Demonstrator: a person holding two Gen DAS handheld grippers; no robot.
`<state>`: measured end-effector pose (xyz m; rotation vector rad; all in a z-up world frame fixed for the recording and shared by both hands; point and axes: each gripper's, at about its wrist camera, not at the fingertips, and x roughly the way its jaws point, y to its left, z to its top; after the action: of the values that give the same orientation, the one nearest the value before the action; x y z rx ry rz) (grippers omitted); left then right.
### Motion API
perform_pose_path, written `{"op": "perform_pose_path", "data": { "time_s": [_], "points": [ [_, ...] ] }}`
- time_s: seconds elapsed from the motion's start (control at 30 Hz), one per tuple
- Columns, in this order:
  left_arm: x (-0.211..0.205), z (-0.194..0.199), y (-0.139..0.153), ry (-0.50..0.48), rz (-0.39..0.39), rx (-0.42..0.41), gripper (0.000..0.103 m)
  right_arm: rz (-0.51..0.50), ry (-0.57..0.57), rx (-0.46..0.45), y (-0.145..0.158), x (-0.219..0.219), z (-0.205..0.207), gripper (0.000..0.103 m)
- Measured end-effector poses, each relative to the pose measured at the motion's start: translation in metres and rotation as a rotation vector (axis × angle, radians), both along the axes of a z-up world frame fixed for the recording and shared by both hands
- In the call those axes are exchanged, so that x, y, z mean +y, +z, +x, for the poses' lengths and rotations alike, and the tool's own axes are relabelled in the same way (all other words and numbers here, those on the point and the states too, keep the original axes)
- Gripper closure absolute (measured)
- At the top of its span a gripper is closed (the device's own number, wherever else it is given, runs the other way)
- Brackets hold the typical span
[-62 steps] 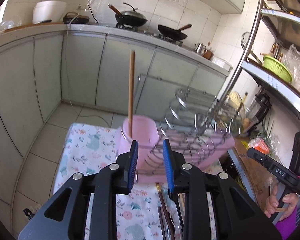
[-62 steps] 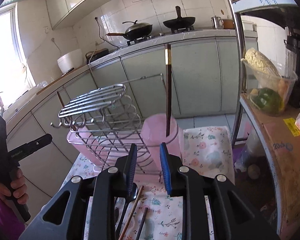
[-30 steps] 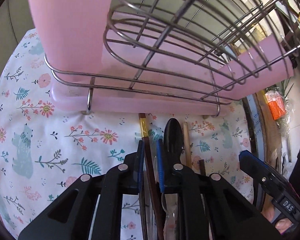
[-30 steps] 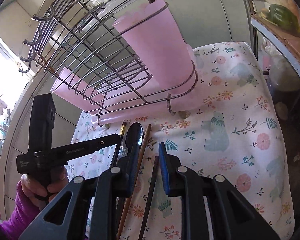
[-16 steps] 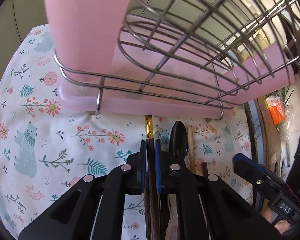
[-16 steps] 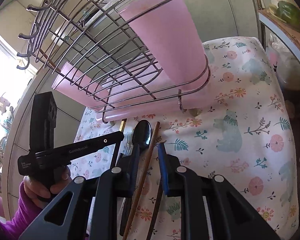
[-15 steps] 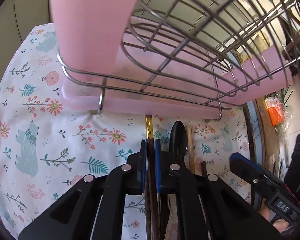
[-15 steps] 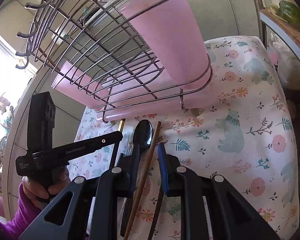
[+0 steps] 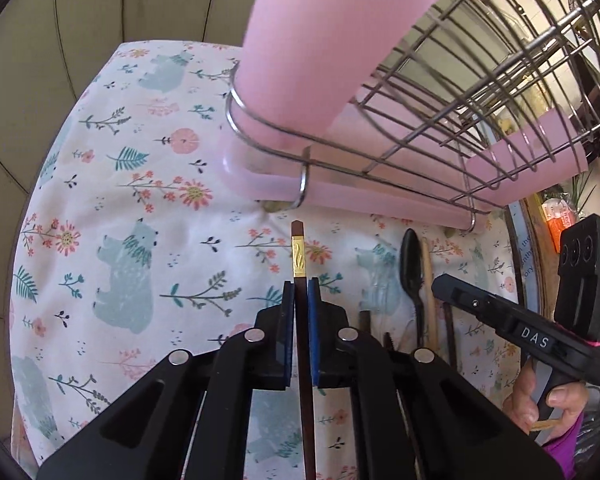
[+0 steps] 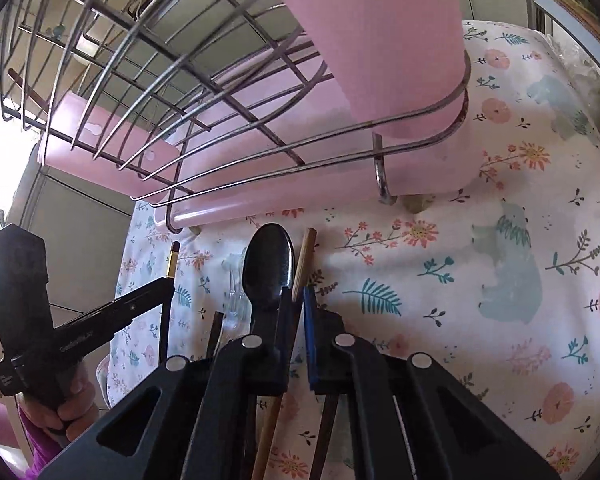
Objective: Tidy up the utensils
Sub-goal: 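Grasp a dark gold-tipped chopstick with left tool while right tool grasps a wooden chopstick, then lift and lower the left tool's chopstick into the pink cup while right tool inserts its chopstick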
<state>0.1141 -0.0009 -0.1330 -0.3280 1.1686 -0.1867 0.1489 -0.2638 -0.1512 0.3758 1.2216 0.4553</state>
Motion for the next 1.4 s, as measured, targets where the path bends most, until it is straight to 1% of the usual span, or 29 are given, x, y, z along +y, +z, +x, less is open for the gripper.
{"op": "perform_pose_path", "data": {
  "time_s": [0.03,0.2,0.3,0.47,0.6,0.7,0.8,0.9,1.0,1.1,1.2,1.27,1.4],
  "points": [
    [0.003,-0.001,-0.001,-0.003,0.003,0.004,0.097,0.005,0.006,0.005,-0.002,0.002,0.002,0.097],
    [0.002,0.003,-0.007,-0.029,0.035,0.03,0.097,-0.036,0.021,0.011,-0.001,0.015,0.009,0.096],
    [-0.009,0.01,-0.008,-0.042,0.05,0.039,0.097,-0.041,0.031,0.024,-0.002,0.015,0.011,0.095],
    [-0.015,0.015,-0.009,-0.065,0.073,0.045,0.096,-0.047,0.046,0.035,-0.004,0.018,0.014,0.095],
    [-0.012,0.015,-0.009,-0.067,0.068,0.051,0.095,-0.082,0.061,0.028,-0.002,0.023,0.012,0.095],
    [-0.021,0.021,-0.014,-0.067,0.064,0.066,0.094,-0.098,0.068,0.028,-0.001,0.024,0.011,0.094],
    [-0.032,0.029,-0.019,-0.072,0.075,0.075,0.094,-0.098,0.072,0.041,-0.003,0.026,0.014,0.092],
    [-0.033,0.032,-0.022,-0.081,0.078,0.084,0.094,-0.097,0.071,0.054,-0.008,0.032,0.018,0.092],
    [-0.031,0.034,-0.023,-0.085,0.064,0.097,0.094,-0.088,0.064,0.052,-0.009,0.034,0.02,0.093],
    [-0.03,0.037,-0.025,-0.089,0.049,0.105,0.094,-0.08,0.057,0.038,-0.009,0.032,0.018,0.094],
    [-0.03,0.036,-0.025,-0.101,0.05,0.095,0.094,-0.06,0.042,0.022,-0.006,0.026,0.011,0.097],
    [-0.026,0.033,-0.021,-0.1,0.052,0.082,0.095,-0.046,0.028,0.003,-0.003,0.023,0.005,0.097],
    [-0.016,0.024,-0.01,-0.084,0.05,0.041,0.095,-0.021,0.012,-0.061,0.012,0.017,-0.008,0.097]
  ]
}}
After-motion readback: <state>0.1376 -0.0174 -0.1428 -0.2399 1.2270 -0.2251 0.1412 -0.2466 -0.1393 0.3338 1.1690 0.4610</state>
